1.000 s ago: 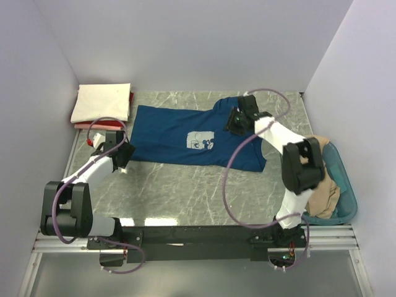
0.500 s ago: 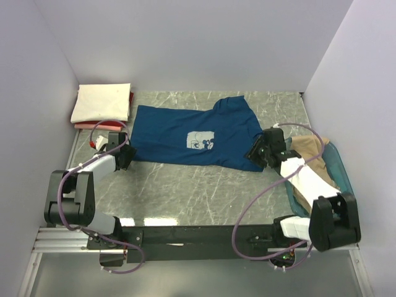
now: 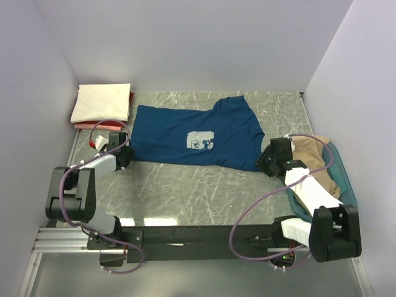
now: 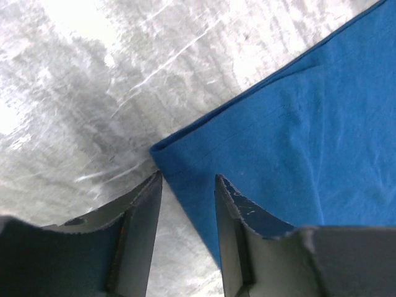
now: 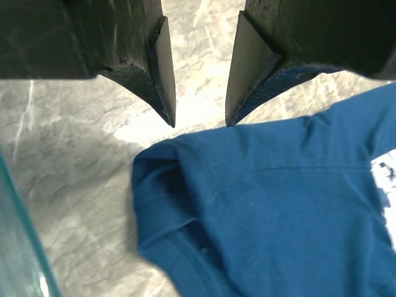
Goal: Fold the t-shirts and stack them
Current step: Fold the tshirt
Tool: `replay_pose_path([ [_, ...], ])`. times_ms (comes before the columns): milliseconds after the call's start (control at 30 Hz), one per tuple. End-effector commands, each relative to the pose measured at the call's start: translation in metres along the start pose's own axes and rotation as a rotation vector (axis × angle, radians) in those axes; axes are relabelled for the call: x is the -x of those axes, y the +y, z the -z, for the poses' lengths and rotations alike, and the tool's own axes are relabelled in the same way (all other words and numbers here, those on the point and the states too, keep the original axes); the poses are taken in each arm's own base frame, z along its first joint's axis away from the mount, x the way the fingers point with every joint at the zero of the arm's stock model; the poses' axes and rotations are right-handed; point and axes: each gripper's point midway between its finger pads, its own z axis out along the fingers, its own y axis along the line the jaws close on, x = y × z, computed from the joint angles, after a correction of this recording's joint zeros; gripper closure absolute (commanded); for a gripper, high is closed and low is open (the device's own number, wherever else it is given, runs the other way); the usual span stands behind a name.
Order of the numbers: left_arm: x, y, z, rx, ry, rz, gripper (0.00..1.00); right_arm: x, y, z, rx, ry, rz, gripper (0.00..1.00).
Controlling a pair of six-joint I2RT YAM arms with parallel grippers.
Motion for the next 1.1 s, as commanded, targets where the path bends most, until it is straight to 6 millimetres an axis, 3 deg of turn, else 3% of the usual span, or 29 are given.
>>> replay_pose_path([
  [0,0.001,0.013,-0.009,0.042,-0.024,-0.017,0.56,0.008,-0.007,-0.011,-0.027,-0.026,0.006,0.55],
  [367,-0.003,0.016,-0.017,0.056,-0.019,-0.034,0.65,0.006,-0.006,-0.039,-0.047,0.027,0.021,0.53],
  [500,-0.003,0.017,-0.018,0.063,-0.016,-0.039,0.83,0.006,-0.010,-0.048,-0.078,0.037,0.027,0.55],
  [600,-0.001,0.017,-0.016,0.069,-0.018,-0.045,0.98,0.012,-0.007,-0.049,-0.086,0.030,0.032,0.68],
  [633,0.001,0.014,-0.014,0.061,-0.026,-0.044,0.99,0.014,-0.007,-0.048,-0.091,0.029,0.032,0.87],
  [667,0.004,0.015,-0.012,0.069,-0.035,-0.044,0.99,0.016,-0.006,-0.046,-0.095,0.024,0.032,0.96],
  [700,0.006,0.015,-0.008,0.071,-0.042,-0.042,0.99,0.020,-0.004,-0.045,-0.094,0.017,0.035,1.00],
  [833,0.014,0.021,0.005,0.090,-0.067,-0.040,0.99,0.027,-0.004,-0.030,-0.102,-0.003,0.048,1.00],
  [1033,0.028,0.027,0.034,0.073,-0.113,-0.008,0.99,0.033,-0.015,0.006,-0.083,-0.054,0.038,1.00],
  [1067,0.027,0.035,0.038,0.094,-0.110,-0.011,0.99,0.033,-0.015,0.014,-0.074,-0.062,0.039,1.00],
])
